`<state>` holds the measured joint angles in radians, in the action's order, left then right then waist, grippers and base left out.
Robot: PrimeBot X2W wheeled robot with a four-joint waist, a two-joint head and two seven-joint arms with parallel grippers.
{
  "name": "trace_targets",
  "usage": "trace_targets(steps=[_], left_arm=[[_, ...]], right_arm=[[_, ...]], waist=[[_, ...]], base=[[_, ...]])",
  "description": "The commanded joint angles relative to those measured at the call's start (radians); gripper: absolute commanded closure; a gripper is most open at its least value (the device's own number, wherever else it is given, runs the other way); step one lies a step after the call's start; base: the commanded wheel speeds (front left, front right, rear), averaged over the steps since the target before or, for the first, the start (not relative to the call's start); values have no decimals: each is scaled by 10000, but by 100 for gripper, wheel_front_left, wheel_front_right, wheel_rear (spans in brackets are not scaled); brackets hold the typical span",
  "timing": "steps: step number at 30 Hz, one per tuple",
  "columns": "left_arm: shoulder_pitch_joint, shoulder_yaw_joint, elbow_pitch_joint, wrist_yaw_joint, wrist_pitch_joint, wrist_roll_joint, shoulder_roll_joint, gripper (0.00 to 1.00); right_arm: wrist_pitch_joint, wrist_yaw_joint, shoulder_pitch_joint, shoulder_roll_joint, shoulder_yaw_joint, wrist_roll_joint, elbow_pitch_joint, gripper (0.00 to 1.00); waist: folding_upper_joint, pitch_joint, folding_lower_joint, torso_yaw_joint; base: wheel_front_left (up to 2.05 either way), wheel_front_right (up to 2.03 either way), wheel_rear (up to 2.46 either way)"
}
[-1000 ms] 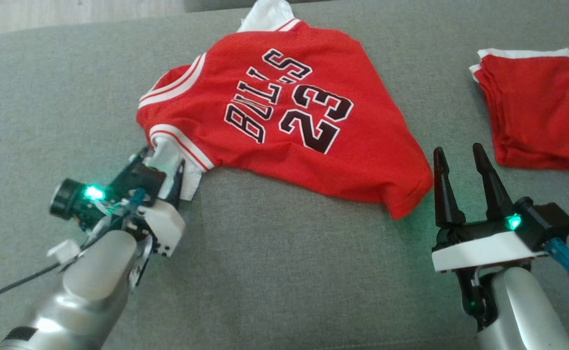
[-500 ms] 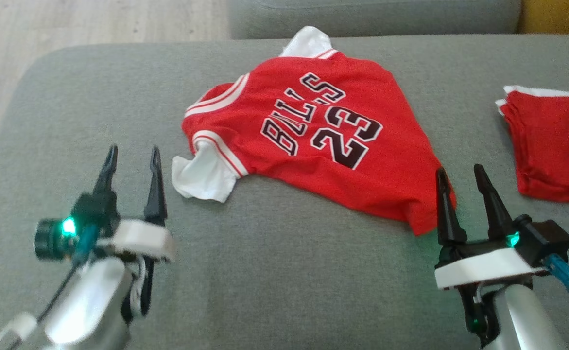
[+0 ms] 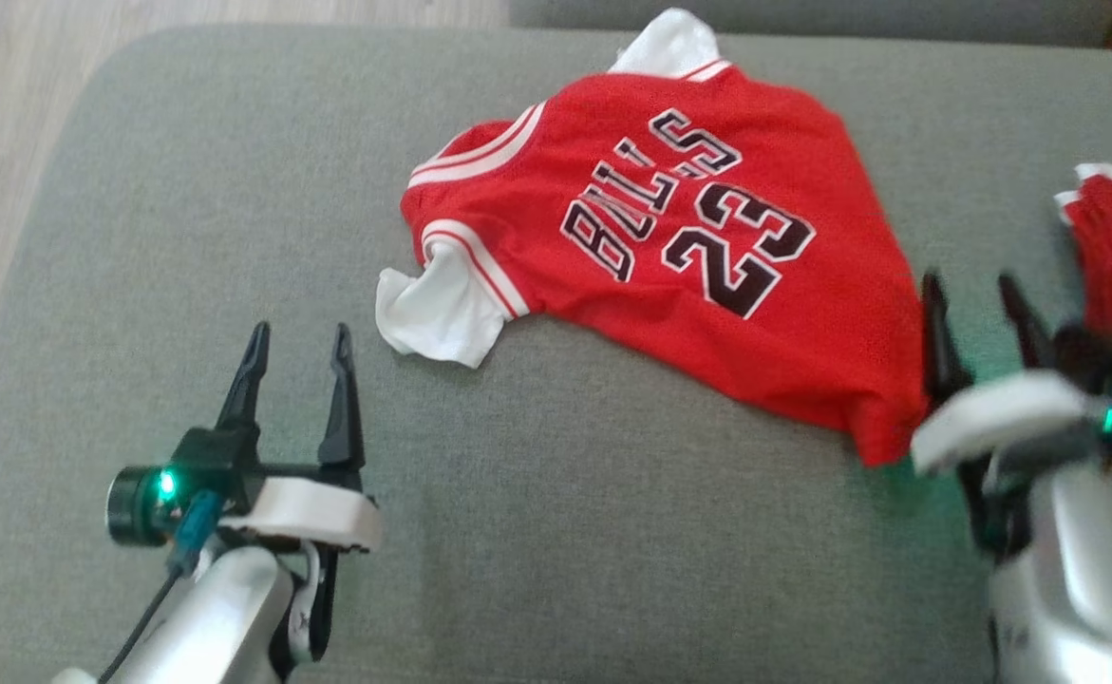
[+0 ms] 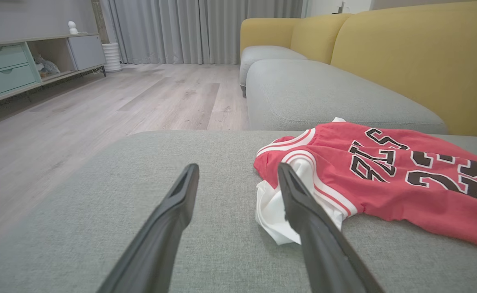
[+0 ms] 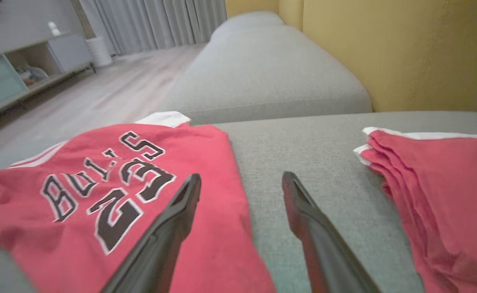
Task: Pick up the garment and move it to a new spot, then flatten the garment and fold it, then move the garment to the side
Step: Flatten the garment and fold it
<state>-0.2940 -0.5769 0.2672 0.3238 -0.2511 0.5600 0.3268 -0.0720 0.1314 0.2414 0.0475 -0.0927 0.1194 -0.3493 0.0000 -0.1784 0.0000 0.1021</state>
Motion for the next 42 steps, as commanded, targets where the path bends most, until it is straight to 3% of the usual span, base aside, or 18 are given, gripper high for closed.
trace_targets(steps=[1,6,12,13,14,24,37,38,39,42], left_arm=[[-536,443,-246,-59,-105,-89,134,0],[-826,361,45,-319,-105,-212,-217,0],[-981,440,300,-530,-106,-349,-468,0],[-985,456,340,-560,-106,-372,-491,0],[-986,476,379,-584,-106,-393,-512,0],[-800,681,583,-736,-106,-578,-704,0],[-1076,612,694,-1012,-106,-868,-973,0],[-1129,596,715,-1034,-106,-895,-986,0],[-1182,577,736,-1061,-106,-924,-995,0],[-1254,564,797,-1096,-106,-962,-995,0]], right_arm=[[197,-7,751,28,112,-149,182,0],[2256,-7,2832,28,-688,-1216,-2087,0],[3174,-7,3717,129,-832,-2458,-4123,0],[3220,-7,3798,168,-848,-2634,-4358,13],[3168,-7,3887,200,-861,-2770,-4520,100],[1710,-7,4791,1304,-490,-4654,-4479,100],[953,-7,5895,2991,594,-7487,-4539,100],[913,-7,5921,3025,544,-7560,-4584,79],[772,-7,5942,2947,422,-7586,-4629,0],[430,-7,5922,2592,146,-7549,-4805,0]], waist=[[0,-241,0,135],[0,-688,0,449],[0,-814,0,743],[0,-803,0,775],[0,-777,0,803],[0,-271,0,803],[0,-485,0,1002],[0,-513,0,1009],[0,-527,0,1012],[0,-479,0,964]], base=[[0,0,0],[0,0,0],[0,0,0],[0,0,0],[0,0,0],[0,0,0],[0,0,0],[0,0,0],[0,0,0],[0,0,0]])
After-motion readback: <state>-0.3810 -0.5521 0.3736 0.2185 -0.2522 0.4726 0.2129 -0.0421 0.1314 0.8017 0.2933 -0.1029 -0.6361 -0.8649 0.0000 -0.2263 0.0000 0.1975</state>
